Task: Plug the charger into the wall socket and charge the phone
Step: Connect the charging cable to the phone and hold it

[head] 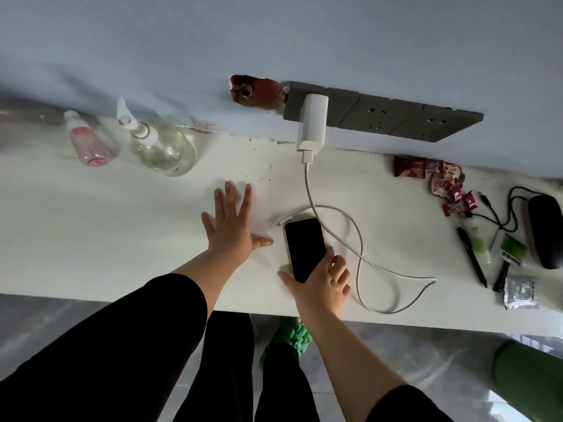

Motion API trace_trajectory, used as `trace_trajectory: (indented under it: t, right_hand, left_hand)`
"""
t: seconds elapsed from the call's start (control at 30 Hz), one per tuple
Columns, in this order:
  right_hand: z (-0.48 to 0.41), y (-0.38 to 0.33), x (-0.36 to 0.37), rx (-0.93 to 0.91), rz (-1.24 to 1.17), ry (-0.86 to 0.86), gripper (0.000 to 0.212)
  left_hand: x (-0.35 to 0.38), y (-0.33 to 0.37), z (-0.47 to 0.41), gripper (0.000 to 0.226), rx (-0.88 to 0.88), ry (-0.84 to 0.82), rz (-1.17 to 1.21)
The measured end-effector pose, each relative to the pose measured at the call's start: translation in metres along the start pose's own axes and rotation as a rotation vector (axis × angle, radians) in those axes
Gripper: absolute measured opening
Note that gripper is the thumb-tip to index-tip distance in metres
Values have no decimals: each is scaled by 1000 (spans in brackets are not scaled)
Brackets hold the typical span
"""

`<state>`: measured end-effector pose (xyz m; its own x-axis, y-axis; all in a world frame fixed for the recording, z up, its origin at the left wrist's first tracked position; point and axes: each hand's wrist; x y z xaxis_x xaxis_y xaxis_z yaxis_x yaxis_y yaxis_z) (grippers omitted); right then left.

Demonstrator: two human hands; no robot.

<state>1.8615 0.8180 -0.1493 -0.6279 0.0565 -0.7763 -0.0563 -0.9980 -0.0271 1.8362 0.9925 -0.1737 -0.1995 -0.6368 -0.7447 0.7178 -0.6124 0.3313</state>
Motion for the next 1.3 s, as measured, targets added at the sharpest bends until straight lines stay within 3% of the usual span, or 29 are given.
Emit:
trace_trajectory:
  t: [0.13,0.23,0.33,0.43,0.6,0.8,0.97,1.1,1.2,1.3]
  right_hand:
    - [-6,-5,3,27,-34,74,99]
    - [-8,-1,-5,10,-90,37,91]
    - [-10,12,-18,17,-258,-38,88]
    - [-5,28,-27,45,-398,-53,85]
    - [2,41,-34,104,-469,-84,82]
    - [7,37,-53,181,-685,-233,72]
    - [19,36,-85,186,-902,-494,64]
    - [35,43,-110,187,-1059,-651,58]
    - [52,50,-131,138,-1116,-785,62]
    - [71,61,-150,139,-1231,-934,53]
  left_hand:
    - [1,0,1,119,3,5,0]
    - [0,2,2,112,23,16,-37]
    - [1,8,6,88,189,130,-92]
    - [4,30,9,61,326,143,-8]
    - [12,64,1,24,243,120,97]
    - [7,59,27,41,289,-11,251]
    - [-7,41,61,20,133,-67,379]
    - [-32,42,92,26,-57,-127,809]
    - [-52,44,118,32,31,-121,776]
    - [-72,50,146,24,81,-30,727]
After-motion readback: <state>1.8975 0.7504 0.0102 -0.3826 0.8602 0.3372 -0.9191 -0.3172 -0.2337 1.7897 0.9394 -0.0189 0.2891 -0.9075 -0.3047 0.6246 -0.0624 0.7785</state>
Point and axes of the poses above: each hand's wrist, its own z-axis away from the middle knuckle, its own x-axis out of the palm, y = z × x, and after that the axes turned 3 degrees about x, right-handed
